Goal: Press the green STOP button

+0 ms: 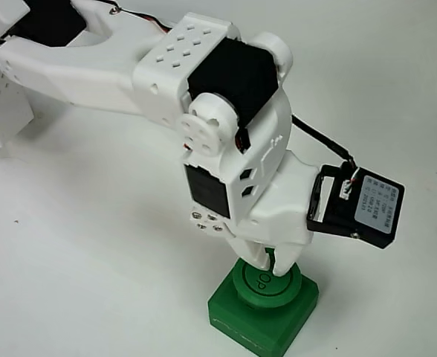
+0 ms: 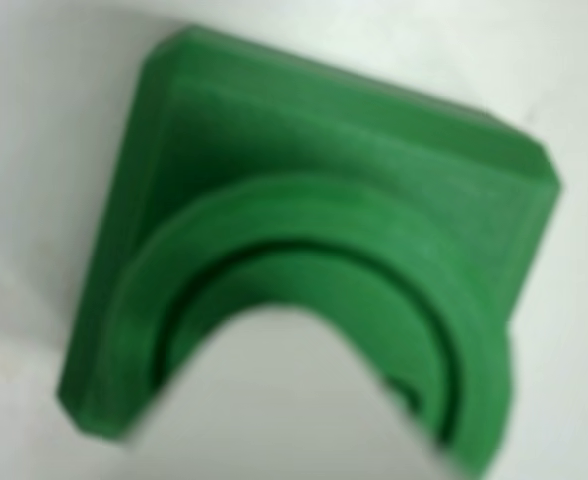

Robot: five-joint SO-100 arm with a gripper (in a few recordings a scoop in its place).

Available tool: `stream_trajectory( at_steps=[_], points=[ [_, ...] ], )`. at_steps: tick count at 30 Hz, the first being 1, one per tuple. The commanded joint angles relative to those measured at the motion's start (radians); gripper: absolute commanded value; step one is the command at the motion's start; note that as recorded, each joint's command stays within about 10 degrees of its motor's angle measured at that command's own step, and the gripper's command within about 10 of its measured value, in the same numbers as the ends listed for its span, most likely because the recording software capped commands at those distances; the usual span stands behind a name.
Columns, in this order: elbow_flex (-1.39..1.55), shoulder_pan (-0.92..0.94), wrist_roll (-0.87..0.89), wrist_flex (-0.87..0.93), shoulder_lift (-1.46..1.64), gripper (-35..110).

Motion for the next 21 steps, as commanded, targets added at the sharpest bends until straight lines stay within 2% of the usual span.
stream_trajectory(
  at_steps=[1,21],
  points=[
    [0.023,-0.005,-0.012,0.018,-0.037,0],
    [-0.075,-0.011,-0.083,0.02,0.196,0]
  ],
)
